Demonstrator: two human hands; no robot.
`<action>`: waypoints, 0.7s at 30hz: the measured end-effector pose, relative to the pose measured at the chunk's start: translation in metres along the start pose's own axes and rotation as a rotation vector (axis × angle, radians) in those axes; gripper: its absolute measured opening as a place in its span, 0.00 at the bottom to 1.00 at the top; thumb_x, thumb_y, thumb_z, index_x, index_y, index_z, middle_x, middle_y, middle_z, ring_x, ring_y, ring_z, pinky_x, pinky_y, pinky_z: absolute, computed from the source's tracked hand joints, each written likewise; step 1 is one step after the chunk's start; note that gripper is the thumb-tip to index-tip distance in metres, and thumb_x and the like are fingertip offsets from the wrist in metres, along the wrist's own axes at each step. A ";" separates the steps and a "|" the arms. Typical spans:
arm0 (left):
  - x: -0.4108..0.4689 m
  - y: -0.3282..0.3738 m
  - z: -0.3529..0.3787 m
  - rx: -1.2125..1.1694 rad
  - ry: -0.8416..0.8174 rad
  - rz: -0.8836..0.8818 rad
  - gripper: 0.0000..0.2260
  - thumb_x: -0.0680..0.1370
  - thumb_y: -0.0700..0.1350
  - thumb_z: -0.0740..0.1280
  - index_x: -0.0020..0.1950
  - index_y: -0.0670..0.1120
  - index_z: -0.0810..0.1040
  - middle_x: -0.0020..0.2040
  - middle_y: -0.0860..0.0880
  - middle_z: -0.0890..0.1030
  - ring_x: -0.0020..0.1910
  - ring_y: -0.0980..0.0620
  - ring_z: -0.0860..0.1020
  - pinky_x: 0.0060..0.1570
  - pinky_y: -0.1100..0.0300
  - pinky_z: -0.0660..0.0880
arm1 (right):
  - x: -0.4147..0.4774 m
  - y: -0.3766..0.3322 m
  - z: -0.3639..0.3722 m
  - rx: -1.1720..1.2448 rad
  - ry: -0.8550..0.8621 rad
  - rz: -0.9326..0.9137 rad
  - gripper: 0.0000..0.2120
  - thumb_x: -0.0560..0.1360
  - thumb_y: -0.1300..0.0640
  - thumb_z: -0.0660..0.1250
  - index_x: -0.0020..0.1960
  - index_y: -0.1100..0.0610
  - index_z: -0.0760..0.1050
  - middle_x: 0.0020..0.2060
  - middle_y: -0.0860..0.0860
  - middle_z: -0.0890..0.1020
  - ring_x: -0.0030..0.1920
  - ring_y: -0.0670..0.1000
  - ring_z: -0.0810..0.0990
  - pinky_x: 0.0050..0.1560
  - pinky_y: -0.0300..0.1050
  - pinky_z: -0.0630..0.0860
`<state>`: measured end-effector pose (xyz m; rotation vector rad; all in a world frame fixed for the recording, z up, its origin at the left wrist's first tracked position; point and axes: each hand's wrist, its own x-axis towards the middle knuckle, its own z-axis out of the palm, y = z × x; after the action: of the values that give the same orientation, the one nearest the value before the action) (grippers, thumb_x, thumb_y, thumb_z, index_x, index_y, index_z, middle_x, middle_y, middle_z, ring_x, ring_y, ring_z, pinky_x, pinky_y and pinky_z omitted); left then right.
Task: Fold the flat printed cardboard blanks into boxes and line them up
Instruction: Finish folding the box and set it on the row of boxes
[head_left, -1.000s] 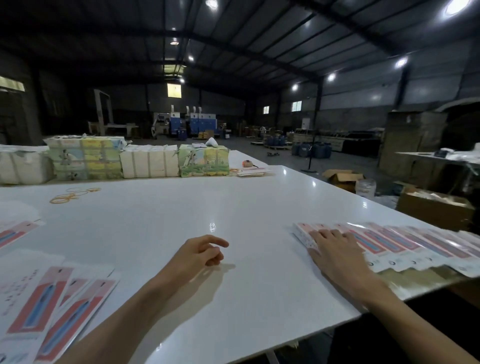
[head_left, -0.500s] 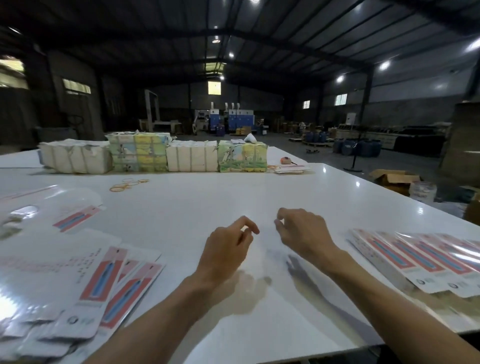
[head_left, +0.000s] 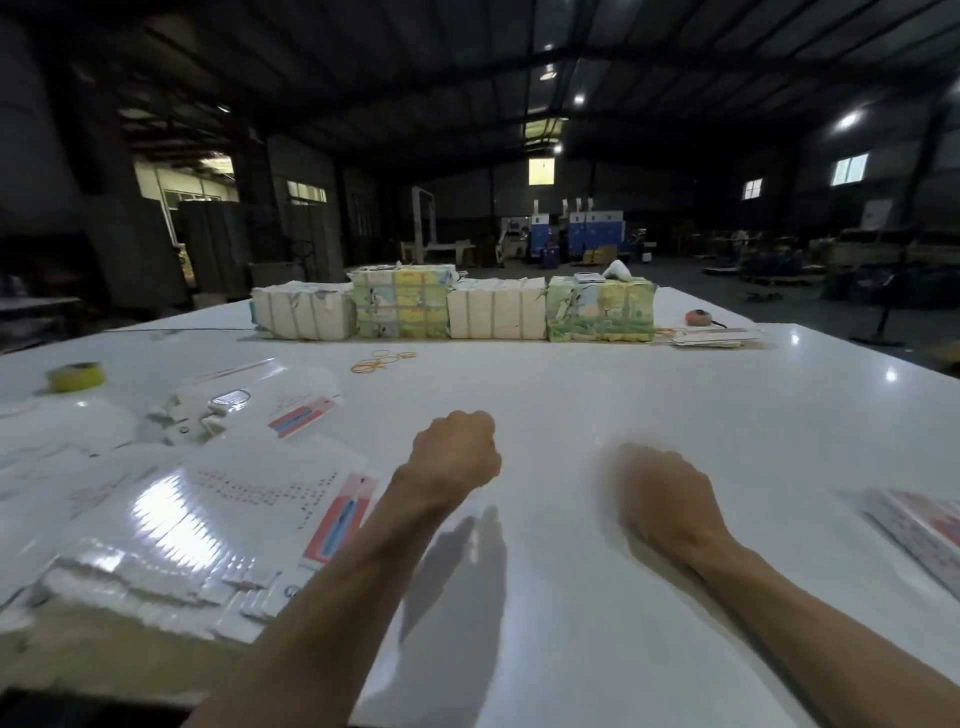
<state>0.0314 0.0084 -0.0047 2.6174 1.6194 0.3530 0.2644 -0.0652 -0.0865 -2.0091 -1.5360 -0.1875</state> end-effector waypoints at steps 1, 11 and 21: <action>-0.002 -0.015 -0.007 0.077 -0.024 -0.055 0.11 0.81 0.40 0.64 0.62 0.43 0.80 0.58 0.42 0.83 0.56 0.41 0.83 0.60 0.49 0.80 | 0.000 0.000 -0.001 0.027 -0.006 0.009 0.10 0.82 0.52 0.60 0.46 0.49 0.78 0.34 0.46 0.83 0.39 0.52 0.81 0.47 0.51 0.79; -0.034 -0.105 -0.028 0.381 -0.217 -0.468 0.34 0.68 0.71 0.76 0.60 0.46 0.75 0.56 0.49 0.81 0.57 0.48 0.80 0.58 0.53 0.77 | 0.000 -0.001 -0.004 0.171 0.005 0.062 0.10 0.82 0.52 0.63 0.46 0.48 0.81 0.38 0.43 0.83 0.42 0.50 0.81 0.46 0.48 0.77; -0.030 -0.111 -0.033 0.247 -0.182 -0.508 0.35 0.70 0.67 0.77 0.65 0.45 0.72 0.56 0.48 0.81 0.57 0.49 0.80 0.63 0.51 0.77 | -0.001 0.002 -0.005 0.207 -0.005 0.067 0.09 0.81 0.53 0.64 0.46 0.49 0.82 0.35 0.40 0.82 0.41 0.46 0.80 0.39 0.43 0.71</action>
<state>-0.0861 0.0298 0.0046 2.1759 2.2809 -0.1129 0.2667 -0.0692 -0.0838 -1.8953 -1.4261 0.0033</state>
